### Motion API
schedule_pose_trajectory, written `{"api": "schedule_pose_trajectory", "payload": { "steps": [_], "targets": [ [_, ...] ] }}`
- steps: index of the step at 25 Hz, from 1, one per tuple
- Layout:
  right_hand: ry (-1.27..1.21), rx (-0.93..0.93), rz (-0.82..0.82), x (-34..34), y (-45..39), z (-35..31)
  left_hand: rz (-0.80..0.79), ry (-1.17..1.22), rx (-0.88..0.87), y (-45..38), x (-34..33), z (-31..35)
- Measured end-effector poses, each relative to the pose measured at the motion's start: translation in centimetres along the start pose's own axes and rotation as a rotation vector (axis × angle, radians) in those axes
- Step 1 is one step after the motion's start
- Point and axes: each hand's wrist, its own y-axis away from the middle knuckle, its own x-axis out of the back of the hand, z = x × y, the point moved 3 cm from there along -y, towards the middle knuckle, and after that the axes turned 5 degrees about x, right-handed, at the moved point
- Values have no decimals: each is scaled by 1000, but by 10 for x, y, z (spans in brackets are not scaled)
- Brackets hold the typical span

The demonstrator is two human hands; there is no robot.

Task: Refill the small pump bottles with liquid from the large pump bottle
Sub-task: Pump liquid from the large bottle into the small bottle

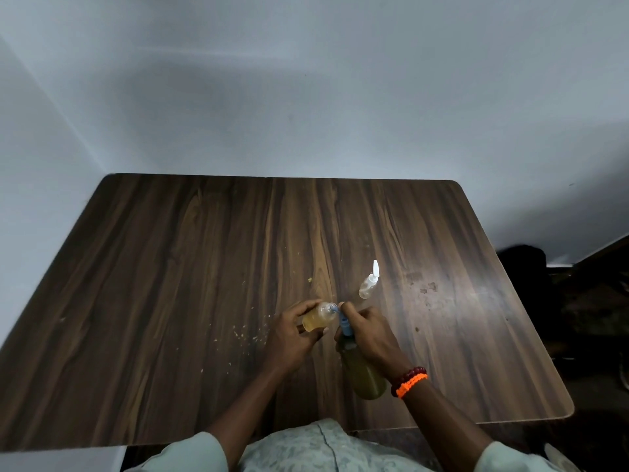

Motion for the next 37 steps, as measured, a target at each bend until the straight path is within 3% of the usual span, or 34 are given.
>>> {"api": "schedule_pose_trajectory", "payload": {
  "steps": [37],
  "targets": [
    [-131, -11, -21, 1, -9, 3, 25, -6, -7, -9, 0, 1]
  ]
}}
